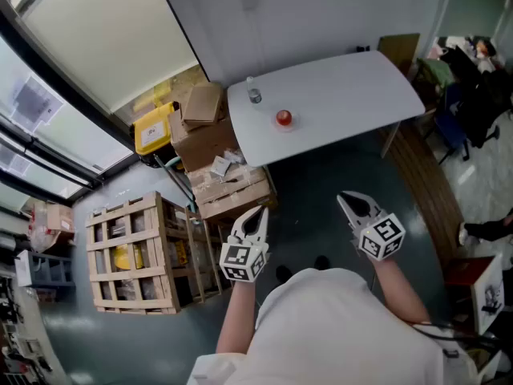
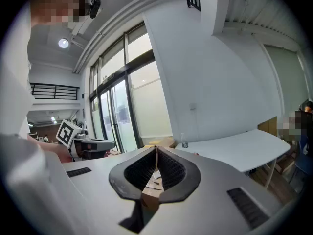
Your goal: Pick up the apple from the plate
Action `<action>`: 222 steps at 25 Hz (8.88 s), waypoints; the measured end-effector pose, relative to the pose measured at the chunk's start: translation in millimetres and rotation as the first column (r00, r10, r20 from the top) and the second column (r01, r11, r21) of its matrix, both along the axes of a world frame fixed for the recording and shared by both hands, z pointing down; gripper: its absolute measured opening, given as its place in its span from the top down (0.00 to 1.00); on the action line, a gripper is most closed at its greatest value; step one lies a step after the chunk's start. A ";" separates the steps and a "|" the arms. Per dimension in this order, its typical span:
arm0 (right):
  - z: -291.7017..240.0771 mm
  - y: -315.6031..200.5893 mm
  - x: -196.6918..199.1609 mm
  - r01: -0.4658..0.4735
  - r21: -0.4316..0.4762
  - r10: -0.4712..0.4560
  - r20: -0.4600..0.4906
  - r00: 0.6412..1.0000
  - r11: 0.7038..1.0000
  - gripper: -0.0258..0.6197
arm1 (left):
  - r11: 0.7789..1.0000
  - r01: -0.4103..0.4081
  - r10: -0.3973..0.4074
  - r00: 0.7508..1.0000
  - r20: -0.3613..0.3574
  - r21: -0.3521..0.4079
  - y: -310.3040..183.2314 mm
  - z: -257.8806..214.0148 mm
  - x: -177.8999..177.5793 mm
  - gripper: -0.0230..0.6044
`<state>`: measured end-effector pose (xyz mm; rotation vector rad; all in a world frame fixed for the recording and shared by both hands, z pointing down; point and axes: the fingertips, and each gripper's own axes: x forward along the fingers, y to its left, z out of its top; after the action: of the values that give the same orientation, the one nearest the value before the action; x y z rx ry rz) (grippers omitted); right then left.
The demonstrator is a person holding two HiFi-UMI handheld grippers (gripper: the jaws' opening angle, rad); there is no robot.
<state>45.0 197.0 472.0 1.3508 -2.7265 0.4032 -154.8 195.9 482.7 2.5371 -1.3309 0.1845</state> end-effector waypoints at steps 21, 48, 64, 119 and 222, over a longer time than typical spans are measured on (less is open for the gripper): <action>1.9 -5.1 28.6 0.051 -0.012 -0.051 0.024 0.998 0.999 0.90 | 1.000 0.024 -0.024 1.000 0.002 -0.017 -1.1 5.9 32.8 0.96; 45.9 -31.1 80.7 0.101 -0.082 -0.100 0.011 0.995 0.992 0.90 | 0.994 0.088 -0.088 0.996 -0.005 -0.072 -20.8 39.2 90.2 0.96; 49.3 -130.2 57.4 0.042 -0.097 -0.045 -0.027 0.999 0.994 0.90 | 0.994 -0.043 0.043 0.999 -0.004 -0.100 -134.8 52.5 68.7 0.96; 80.3 -418.1 24.7 0.269 -0.252 -0.277 0.004 0.961 0.929 0.90 | 0.977 0.016 -0.008 0.999 0.036 -0.211 -410.5 111.2 101.0 0.86; 72.7 -339.8 49.8 0.186 -0.209 -0.195 -0.025 0.980 0.960 0.90 | 0.948 0.028 -0.042 0.998 -0.037 -0.318 -320.7 88.4 87.4 0.42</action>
<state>94.8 -142.8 544.7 1.0239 -2.6584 0.6105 -67.4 -124.8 571.1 2.2344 -1.2188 0.3084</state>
